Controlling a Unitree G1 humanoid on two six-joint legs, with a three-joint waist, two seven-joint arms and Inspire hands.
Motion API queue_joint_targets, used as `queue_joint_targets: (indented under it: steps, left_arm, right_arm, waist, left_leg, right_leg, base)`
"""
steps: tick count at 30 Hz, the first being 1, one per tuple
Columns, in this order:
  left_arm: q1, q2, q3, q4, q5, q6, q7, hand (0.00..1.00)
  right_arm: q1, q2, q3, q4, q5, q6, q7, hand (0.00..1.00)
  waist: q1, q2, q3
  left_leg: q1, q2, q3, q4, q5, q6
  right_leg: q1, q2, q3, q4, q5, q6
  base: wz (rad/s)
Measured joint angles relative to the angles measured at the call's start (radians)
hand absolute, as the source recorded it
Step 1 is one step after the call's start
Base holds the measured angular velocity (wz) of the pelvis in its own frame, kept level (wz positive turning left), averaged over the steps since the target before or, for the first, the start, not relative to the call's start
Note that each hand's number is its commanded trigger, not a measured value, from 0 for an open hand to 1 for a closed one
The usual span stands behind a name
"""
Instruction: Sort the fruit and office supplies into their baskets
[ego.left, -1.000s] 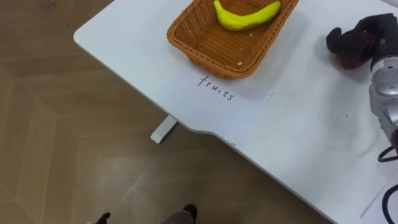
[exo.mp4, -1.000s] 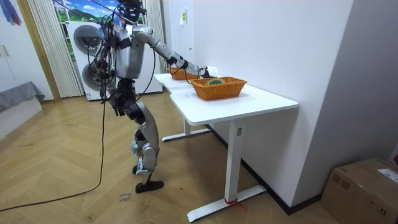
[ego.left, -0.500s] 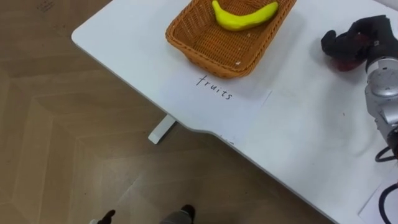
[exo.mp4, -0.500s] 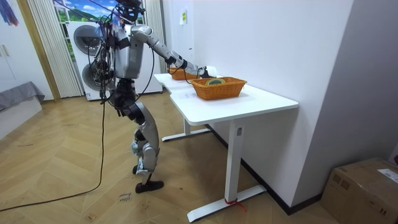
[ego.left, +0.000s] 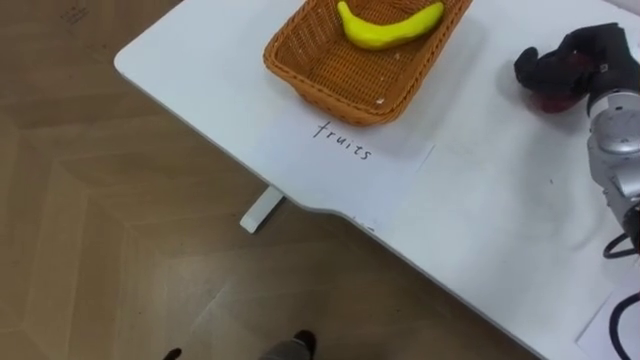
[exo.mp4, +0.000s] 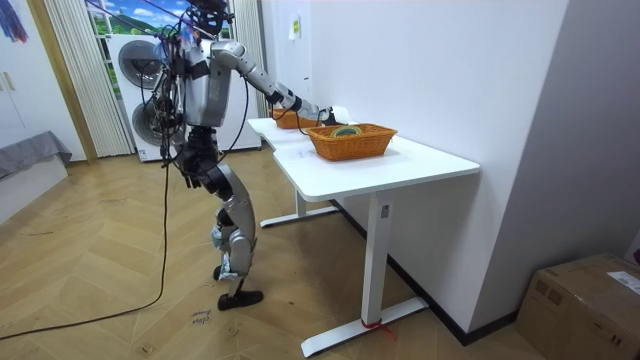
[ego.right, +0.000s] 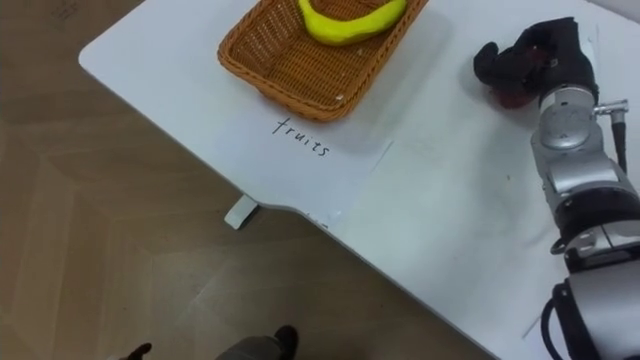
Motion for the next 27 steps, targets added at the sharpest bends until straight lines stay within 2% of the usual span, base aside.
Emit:
queue_joint_targets:
  steps: [6, 7, 8, 11, 13, 14, 15, 17, 21, 23, 25, 27]
  left_arm:
    - [0.000, -0.001, 0.020, 0.014, 0.008, -0.005, -0.002, 0.00]
    - [0.004, -0.005, 0.028, 0.020, 0.011, -0.004, -0.006, 0.00]
    - [0.013, -0.009, 0.039, 0.020, 0.018, -0.004, -0.009, 0.00]
    - [0.030, -0.013, 0.060, 0.022, 0.036, 0.001, -0.016, 0.00]
    - [0.051, -0.014, 0.087, 0.025, 0.053, 0.001, -0.024, 0.00]
    - [0.055, -0.014, 0.095, 0.028, 0.053, 0.001, -0.025, 0.00]
    - [0.065, -0.014, 0.112, 0.037, 0.053, 0.001, -0.030, 0.00]
    - [0.078, -0.014, 0.143, 0.051, 0.055, 0.001, -0.047, 0.00]
    - [0.106, -0.014, 0.171, 0.060, 0.096, 0.001, -0.063, 0.00]
    - [0.119, -0.013, 0.171, 0.068, 0.110, 0.004, -0.064, 0.00]
    - [0.129, -0.014, 0.170, 0.068, 0.113, 0.012, -0.068, 0.00]
    - [0.133, -0.013, 0.170, 0.069, 0.113, 0.022, -0.079, 0.00]
  right_arm:
    - [0.005, 0.001, -0.002, -0.006, 0.035, 0.022, 0.033, 1.00]
    - [0.007, 0.000, -0.003, -0.007, 0.033, 0.034, 0.039, 1.00]
    - [0.007, -0.001, -0.004, -0.015, 0.033, 0.044, 0.047, 1.00]
    - [0.007, -0.002, -0.004, -0.038, 0.033, 0.045, 0.071, 1.00]
    - [0.007, -0.010, -0.003, -0.061, 0.038, 0.063, 0.108, 1.00]
    - [0.007, -0.011, -0.003, -0.070, 0.038, 0.070, 0.113, 1.00]
    - [0.007, -0.012, -0.004, -0.088, 0.038, 0.079, 0.127, 1.00]
    - [0.008, -0.013, -0.011, -0.125, 0.039, 0.083, 0.147, 1.00]
    - [0.014, -0.013, -0.038, -0.201, 0.028, 0.088, 0.168, 1.00]
    - [0.038, -0.017, -0.040, -0.260, 0.033, 0.097, 0.178, 1.00]
    - [0.058, -0.018, -0.040, -0.296, 0.033, 0.107, 0.185, 1.00]
    - [0.075, -0.017, -0.039, -0.317, 0.031, 0.112, 0.192, 1.00]
  waist:
    - [-0.017, 0.012, -0.0071]
    - [-0.026, 0.017, -0.0103]
    - [-0.040, 0.023, -0.0188]
    - [-0.053, 0.024, -0.0241]
    - [-0.076, 0.028, -0.0327]
    - [-0.079, 0.028, -0.0345]
    - [-0.090, 0.027, -0.0441]
    - [-0.110, 0.025, -0.0498]
    - [-0.148, 0.020, -0.0525]
    - [-0.157, 0.006, -0.0614]
    - [-0.167, 0.000, -0.0652]
    - [-0.173, -0.003, -0.0649]
  left_leg:
    - [0.034, 0.000, 0.005, -0.009, 0.000, 0.000]
    - [0.048, -0.001, 0.006, -0.019, 0.000, 0.001]
    - [0.056, -0.002, 0.008, -0.030, 0.000, 0.002]
    - [0.099, -0.009, 0.026, -0.061, 0.005, 0.009]
    - [0.151, -0.014, 0.036, -0.084, 0.007, 0.011]
    - [0.166, -0.016, 0.039, -0.092, 0.007, 0.012]
    - [0.193, -0.018, 0.043, -0.111, 0.007, 0.013]
    - [0.233, -0.019, 0.044, -0.125, 0.007, 0.013]
    - [0.329, -0.021, 0.047, -0.152, 0.006, 0.013]
    - [0.360, -0.021, 0.052, -0.157, 0.000, 0.013]
    - [0.376, -0.019, 0.052, -0.157, -0.007, 0.014]
    - [0.401, -0.020, 0.052, -0.157, -0.013, 0.016]
  right_leg:
    - [0.036, 0.000, -0.003, -0.019, 0.004, 0.003]
    - [0.050, -0.001, -0.003, -0.026, 0.004, 0.005]
    - [0.062, -0.002, -0.009, -0.036, 0.006, 0.008]
    - [0.085, -0.012, 0.002, -0.041, 0.004, 0.013]
    - [0.129, -0.017, 0.001, -0.058, 0.006, 0.021]
    - [0.140, -0.018, 0.001, -0.060, 0.004, 0.024]
    - [0.164, -0.019, -0.001, -0.072, 0.004, 0.028]
    - [0.207, -0.018, -0.004, -0.088, 0.004, 0.032]
    - [0.322, -0.014, -0.026, -0.139, 0.004, 0.040]
    - [0.352, -0.014, -0.028, -0.145, -0.004, 0.045]
    - [0.377, -0.012, -0.038, -0.154, -0.005, 0.046]
    - [0.406, -0.012, -0.040, -0.158, -0.006, 0.050]
  base:
    - [0.01]
    - [0.00]
    - [0.04]
    - [-0.07]
    - [-0.05]
    - [-0.05]
    - [-0.04]
    - [0.01]
    - [0.09]
    - [0.09]
    - [0.06]
    - [0.04]
